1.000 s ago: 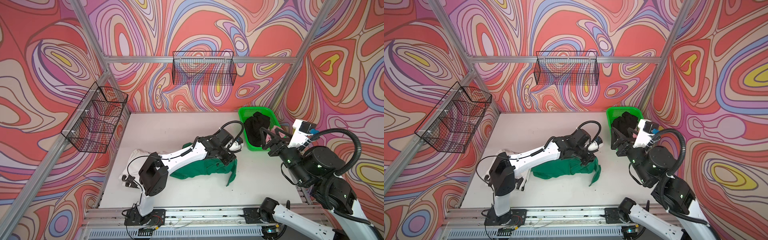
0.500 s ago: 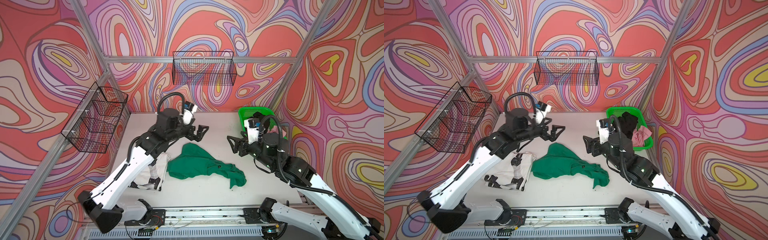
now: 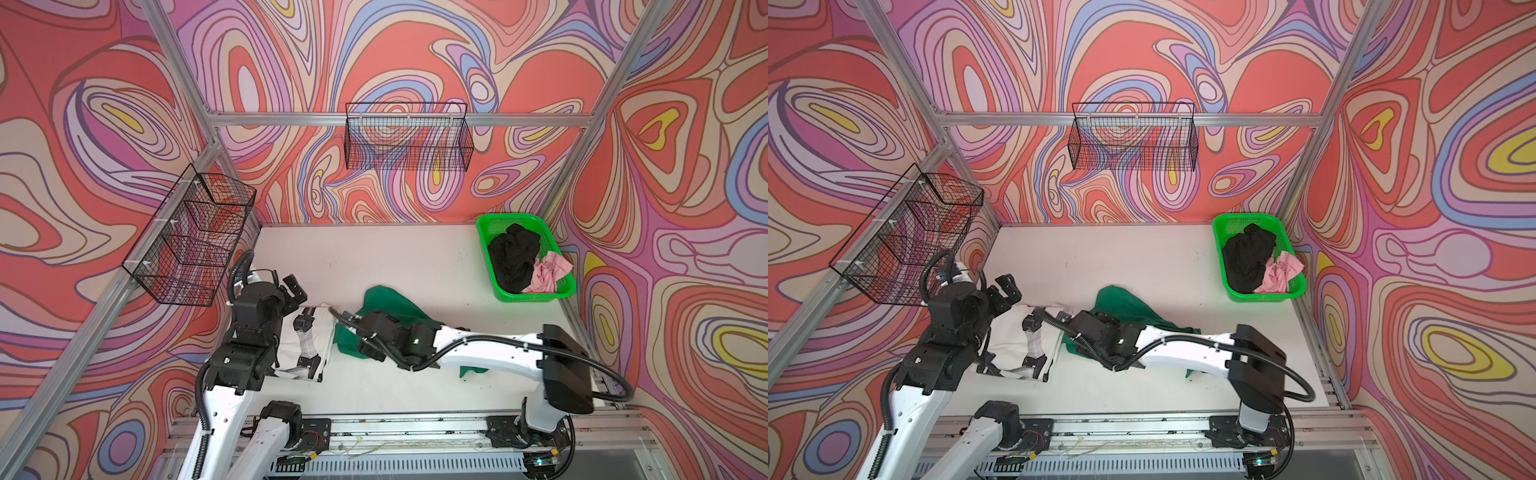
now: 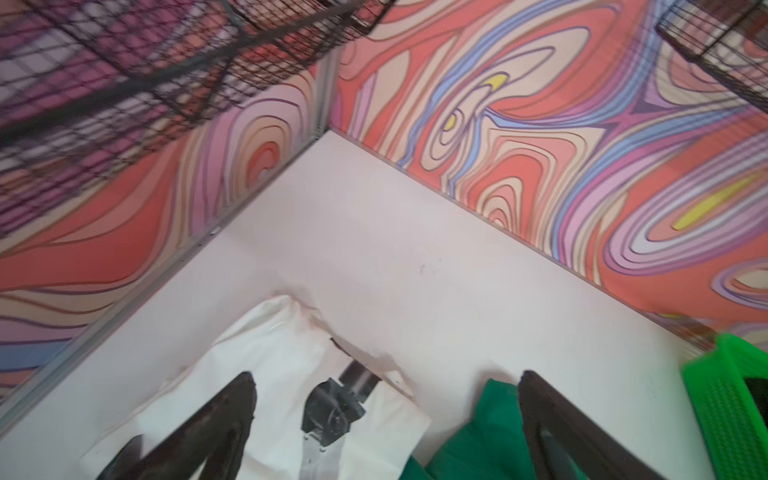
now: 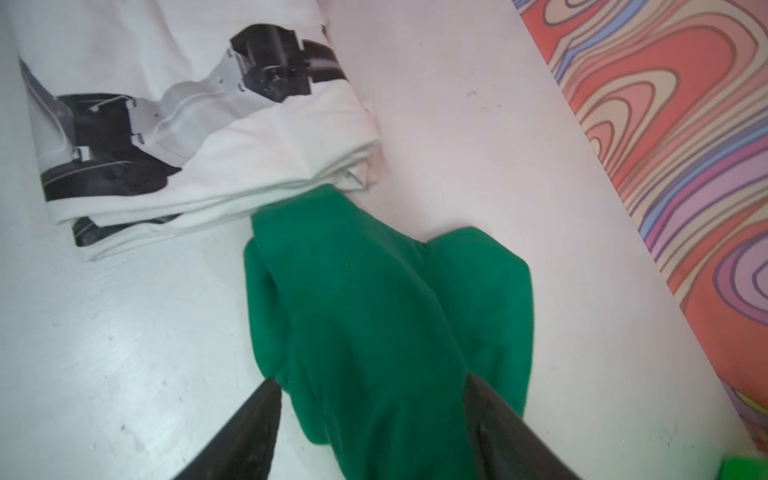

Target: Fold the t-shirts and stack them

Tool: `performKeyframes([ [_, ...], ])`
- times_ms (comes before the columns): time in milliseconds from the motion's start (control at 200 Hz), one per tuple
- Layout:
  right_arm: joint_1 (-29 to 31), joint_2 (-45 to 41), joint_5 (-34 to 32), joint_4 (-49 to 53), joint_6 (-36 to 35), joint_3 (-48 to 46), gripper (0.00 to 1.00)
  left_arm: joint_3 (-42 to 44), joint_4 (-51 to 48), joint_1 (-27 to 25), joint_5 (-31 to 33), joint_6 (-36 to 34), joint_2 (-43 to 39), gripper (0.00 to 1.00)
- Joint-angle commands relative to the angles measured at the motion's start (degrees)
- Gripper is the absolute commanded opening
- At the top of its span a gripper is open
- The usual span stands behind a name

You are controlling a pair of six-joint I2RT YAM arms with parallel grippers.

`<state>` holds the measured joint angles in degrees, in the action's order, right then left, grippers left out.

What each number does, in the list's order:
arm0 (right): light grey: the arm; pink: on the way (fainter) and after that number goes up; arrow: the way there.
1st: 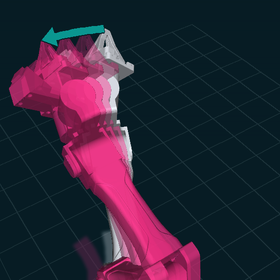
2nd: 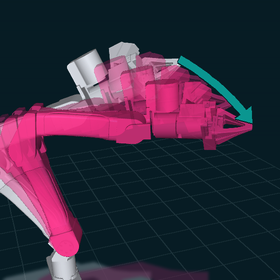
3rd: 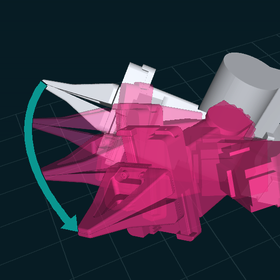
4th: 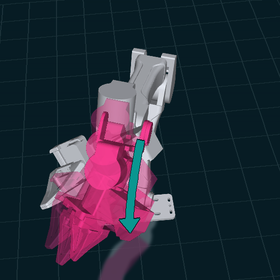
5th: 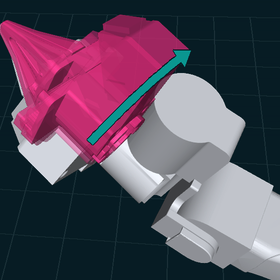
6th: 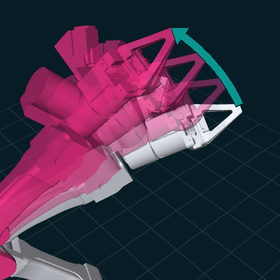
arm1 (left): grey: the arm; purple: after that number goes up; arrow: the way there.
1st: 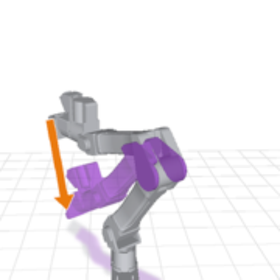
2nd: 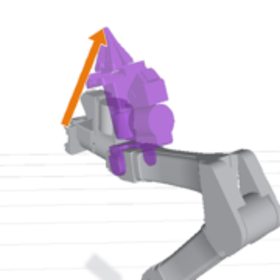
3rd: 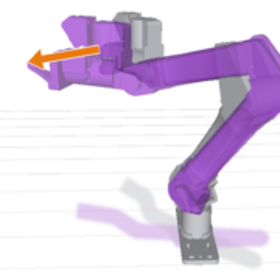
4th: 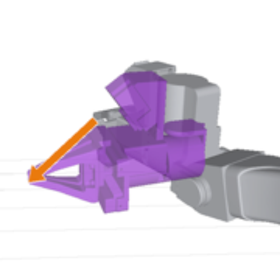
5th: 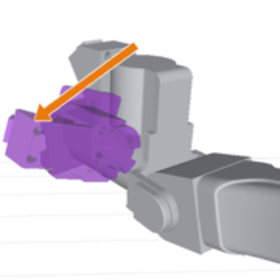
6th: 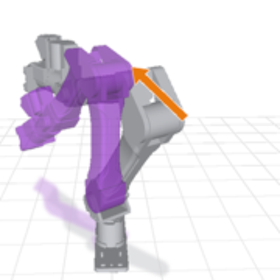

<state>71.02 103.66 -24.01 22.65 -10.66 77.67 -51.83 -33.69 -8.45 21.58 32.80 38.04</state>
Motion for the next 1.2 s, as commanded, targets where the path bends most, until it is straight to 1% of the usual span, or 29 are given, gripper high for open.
performKeyframes([
  [0,4.09,6.35,-5.78,-1.69,-9.53,6.26,0.68,1.36,-3.45,0.25,12.42,1.64,-4.42,1.00],
  [90,5.09,11.10,-8.09,-3.40,-12.31,8.04,0.66,1.21,-4.67,0.05,15.94,2.08,-5.84,1.00],
  [160,5.03,13.56,-9.71,-5.15,-14.34,8.78,0.64,1.21,-4.76,0.01,15.96,2.06,-6.22,1.00],
  [240,5.04,14.96,-8.64,-5.26,-15.25,10.33,0.62,1.40,-4.55,0.05,15.51,1.86,-6.24,0.99],
  [325,4.84,16.83,-9.35,-5.99,-16.79,10.76,0.59,1.36,-4.60,-0.07,15.54,2.03,-6.39,0.98],
  [361,4.60,17.53,-9.68,-6.27,-17.08,10.86,0.59,1.38,-4.77,-0.08,15.78,2.16,-6.49,0.98],
  [496,3.18,18.97,-9.22,-8.18,-16.86,11.72,0.52,1.26,-5.48,-0.12,16.60,2.90,-7.01,0.98],
  [596,2.68,20.27,-8.59,-8.28,-17.15,12.68,0.50,1.16,-6.07,-0.25,17.28,3.16,-7.14,0.98],
  [661,2.29,21.49,-9.06,-8.15,-17.49,13.25,0.45,1.19,-5.99,-0.34,17.31,3.32,-7.10,0.98],
  [776,1.49,22.30,-8.04,-8.29,-17.30,13.18,0.40,1.21,-5.97,-0.32,17.15,3.31,-7.02,0.97],
  [1006,1.26,22.29,-7.61,-8.45,-17.65,13.01,0.41,1.20,-5.93,-0.33,16.93,3.06,-6.93,0.96],
  [1052,1.14,23.03,-7.75,-8.35,-17.93,13.79,0.37,1.21,-5.75,-0.34,16.61,3.13,-6.93,0.95],
  [1197,0.54,24.25,-8.48,-8.38,-18.25,15.44,0.17,1.12,-5.77,-0.34,16.71,2.81,-6.62,0.95],
])
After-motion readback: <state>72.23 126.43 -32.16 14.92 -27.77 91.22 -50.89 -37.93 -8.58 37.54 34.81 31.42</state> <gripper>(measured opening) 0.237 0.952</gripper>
